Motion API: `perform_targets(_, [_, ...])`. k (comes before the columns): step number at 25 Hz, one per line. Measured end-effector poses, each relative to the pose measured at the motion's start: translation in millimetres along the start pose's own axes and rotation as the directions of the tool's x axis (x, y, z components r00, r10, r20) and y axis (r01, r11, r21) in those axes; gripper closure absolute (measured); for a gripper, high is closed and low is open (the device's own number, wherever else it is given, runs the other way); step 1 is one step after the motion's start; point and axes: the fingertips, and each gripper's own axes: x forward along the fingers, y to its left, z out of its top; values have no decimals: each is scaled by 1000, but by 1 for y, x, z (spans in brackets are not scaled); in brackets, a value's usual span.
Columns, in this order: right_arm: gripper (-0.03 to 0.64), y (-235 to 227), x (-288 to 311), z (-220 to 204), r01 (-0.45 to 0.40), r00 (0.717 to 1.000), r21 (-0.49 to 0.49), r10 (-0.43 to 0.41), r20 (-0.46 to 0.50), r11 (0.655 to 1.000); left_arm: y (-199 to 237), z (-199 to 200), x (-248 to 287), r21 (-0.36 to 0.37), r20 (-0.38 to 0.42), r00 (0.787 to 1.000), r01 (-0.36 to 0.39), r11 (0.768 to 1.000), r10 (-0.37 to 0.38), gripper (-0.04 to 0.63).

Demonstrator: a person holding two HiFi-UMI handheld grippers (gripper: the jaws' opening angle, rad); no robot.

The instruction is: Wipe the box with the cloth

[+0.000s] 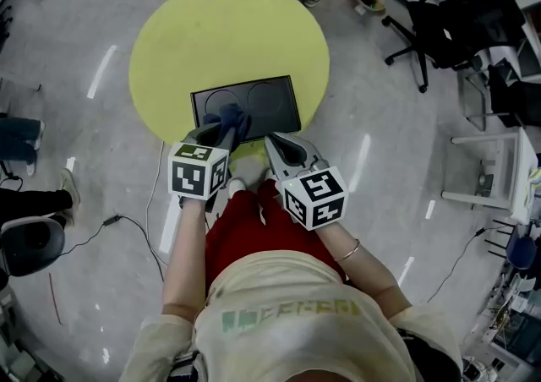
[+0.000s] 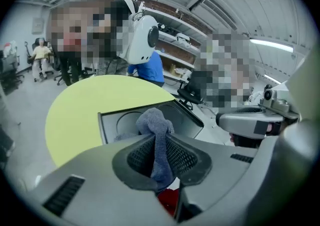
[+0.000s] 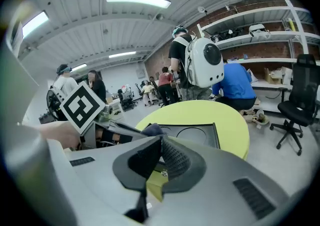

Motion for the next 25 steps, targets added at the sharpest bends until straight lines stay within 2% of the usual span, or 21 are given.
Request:
perform_targets(6, [578,38,14,-5,13,1000,-23,-13,-6,1000,38,-12,-37,-17,42,999,-13,1000,13,532])
perform_targets(15, [578,40,4,-11,39,999,-10,-39,2,999,40,-12,-70,7,93,993,-79,997,78,532])
perform_targets(20, [578,22,-17,-20,50,999,6,-50,15,999,11,-18,-71,18,95,993,-69,997,67,532])
perform_targets(25, [578,-5,-49,-34,81,996,45,-83,23,996,-46,-18,-50,53,74,997,13,998,-17,532])
